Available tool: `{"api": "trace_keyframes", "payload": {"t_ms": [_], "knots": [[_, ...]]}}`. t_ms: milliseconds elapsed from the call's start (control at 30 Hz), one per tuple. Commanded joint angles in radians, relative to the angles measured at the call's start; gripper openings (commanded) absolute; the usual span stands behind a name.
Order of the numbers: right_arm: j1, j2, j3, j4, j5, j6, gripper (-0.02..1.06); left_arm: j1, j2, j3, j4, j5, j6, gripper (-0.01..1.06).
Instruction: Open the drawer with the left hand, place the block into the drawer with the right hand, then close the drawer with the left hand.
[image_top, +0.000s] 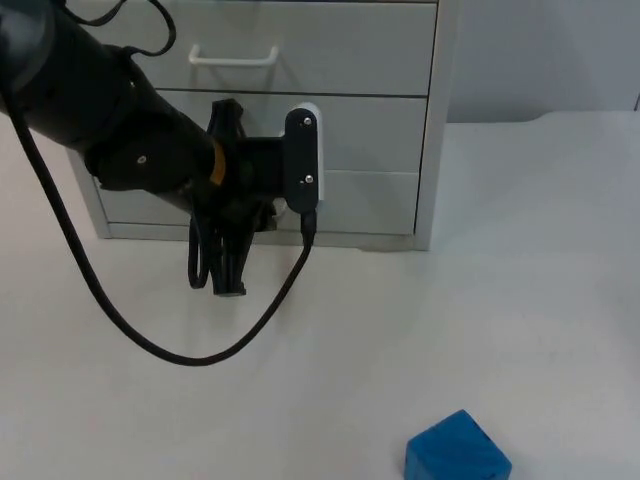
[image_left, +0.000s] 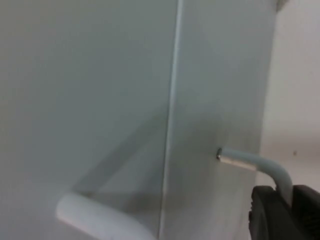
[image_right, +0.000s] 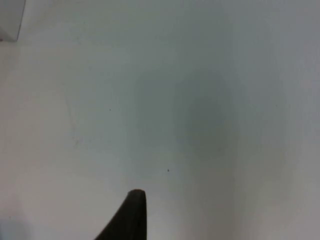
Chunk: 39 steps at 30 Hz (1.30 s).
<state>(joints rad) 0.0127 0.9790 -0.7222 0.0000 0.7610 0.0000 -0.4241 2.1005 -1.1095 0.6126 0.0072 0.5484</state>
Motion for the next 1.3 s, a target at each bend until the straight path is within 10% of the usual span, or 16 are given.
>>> {"api": "trace_keyframes", "payload": {"t_ms": [0,867,1267], "knots": [[-0.006,0.001,-0.006,0.000,-0.011,-0.009,1.05,0.004,0.028,0.018,-0.026,0.118,-0.026,0.00],[-0.006,0.001,-0.006,0.011,-0.024,-0.009,1.05,-0.100,-0.118,0.139,-0.130,0.440,-0.115,0.00],[-0.006,0.001,-0.006,0.011,-0.024,-0.009,1.05,-0.156,-0.159,0.344,-0.180,0.435,-0.167,0.00]]}}
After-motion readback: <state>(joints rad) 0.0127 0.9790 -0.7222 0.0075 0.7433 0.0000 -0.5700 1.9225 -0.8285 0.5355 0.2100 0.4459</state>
